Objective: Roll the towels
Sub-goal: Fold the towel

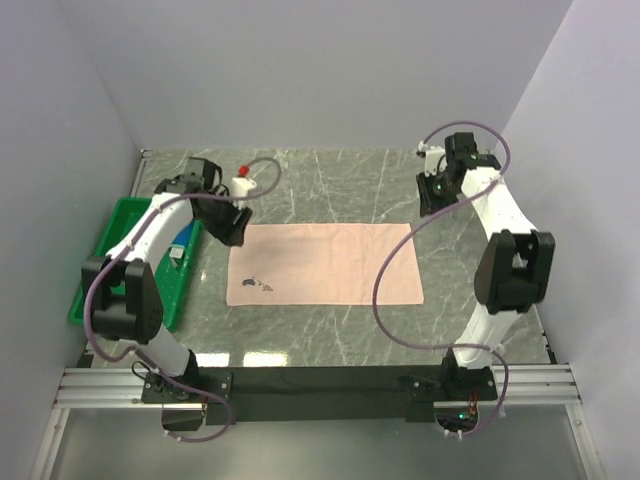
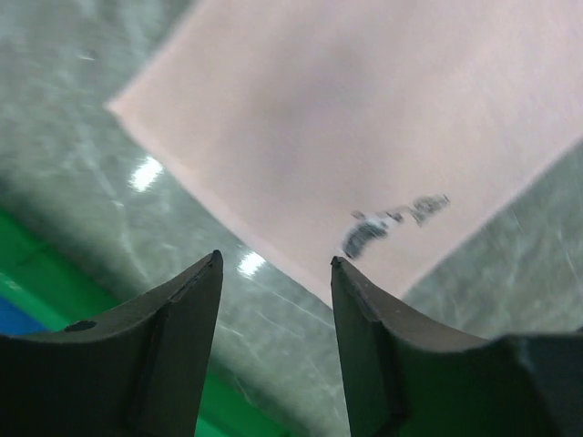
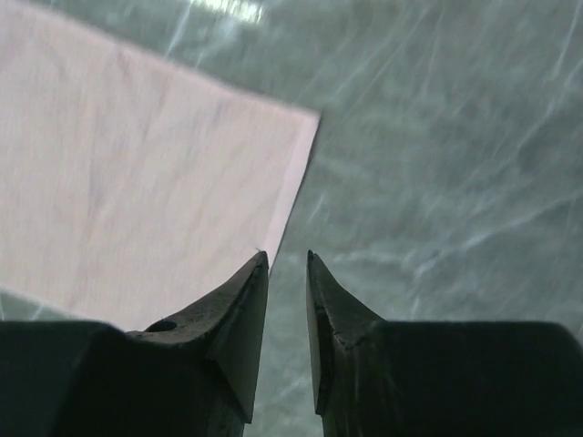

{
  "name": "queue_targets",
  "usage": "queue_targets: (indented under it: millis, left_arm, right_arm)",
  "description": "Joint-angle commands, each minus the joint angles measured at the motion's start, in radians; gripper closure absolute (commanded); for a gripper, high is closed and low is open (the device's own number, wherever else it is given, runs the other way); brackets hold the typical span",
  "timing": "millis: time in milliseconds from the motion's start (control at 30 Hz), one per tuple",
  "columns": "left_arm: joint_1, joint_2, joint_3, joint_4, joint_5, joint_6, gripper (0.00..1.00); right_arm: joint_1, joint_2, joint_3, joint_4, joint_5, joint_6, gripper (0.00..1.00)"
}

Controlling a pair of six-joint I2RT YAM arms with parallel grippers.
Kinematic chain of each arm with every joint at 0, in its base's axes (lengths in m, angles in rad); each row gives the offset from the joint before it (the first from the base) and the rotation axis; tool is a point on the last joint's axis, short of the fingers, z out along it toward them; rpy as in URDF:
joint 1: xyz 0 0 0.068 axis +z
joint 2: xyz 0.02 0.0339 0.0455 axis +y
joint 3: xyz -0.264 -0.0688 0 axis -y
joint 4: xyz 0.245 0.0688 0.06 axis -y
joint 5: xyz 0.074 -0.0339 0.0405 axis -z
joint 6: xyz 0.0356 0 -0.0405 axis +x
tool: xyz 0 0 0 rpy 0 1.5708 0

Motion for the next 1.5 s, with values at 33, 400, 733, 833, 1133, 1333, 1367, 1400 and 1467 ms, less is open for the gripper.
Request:
queue_targets:
  millis: [33, 400, 733, 833, 1133, 1333, 1367, 1400, 1467]
  left_arm:
    - [0.09, 0.09, 0.111, 0.058, 0.077, -0.085, 0.41]
    - [0.145, 0.208, 0.203, 0.126, 0.017, -0.194, 0.4]
    - [0.145, 0.26, 0.232, 0.122, -0.012, -0.186, 0.37]
    - [0.145, 0.284, 0.258, 0.118, -0.02, -0.182, 0.37]
    - [0.145, 0.348, 0.301, 0.123, -0.03, -0.202, 0.38]
    - [0.145, 0.348, 0.292, 0.131, -0.024, -0.202, 0.38]
    - [0.145, 0.346, 0.289, 0.134, -0.024, -0.2, 0.39]
    - [0.145, 0.343, 0.288, 0.137, -0.024, -0.202, 0.38]
    - [0.145, 0.345, 0.289, 0.135, -0.024, -0.2, 0.38]
  right_arm:
    - [0.0, 0.175, 0.156, 0.02, 0.036, 0.09, 0.7]
    - [0.006, 0.429, 0.339, -0.006, 0.031, 0.134, 0.64]
    - [0.069, 0.472, 0.259, 0.04, 0.117, 0.139, 0.6]
    - [0.075, 0.485, 0.258, 0.03, 0.118, 0.14, 0.63]
    - [0.072, 0.467, 0.235, 0.029, 0.134, 0.156, 0.64]
    - [0.062, 0.409, 0.241, 0.026, 0.111, 0.174, 0.59]
    - [0.059, 0.406, 0.253, 0.023, 0.102, 0.179, 0.59]
    - [0.051, 0.403, 0.259, 0.018, 0.091, 0.182, 0.59]
    - [0.046, 0.404, 0.281, 0.004, 0.065, 0.183, 0.59]
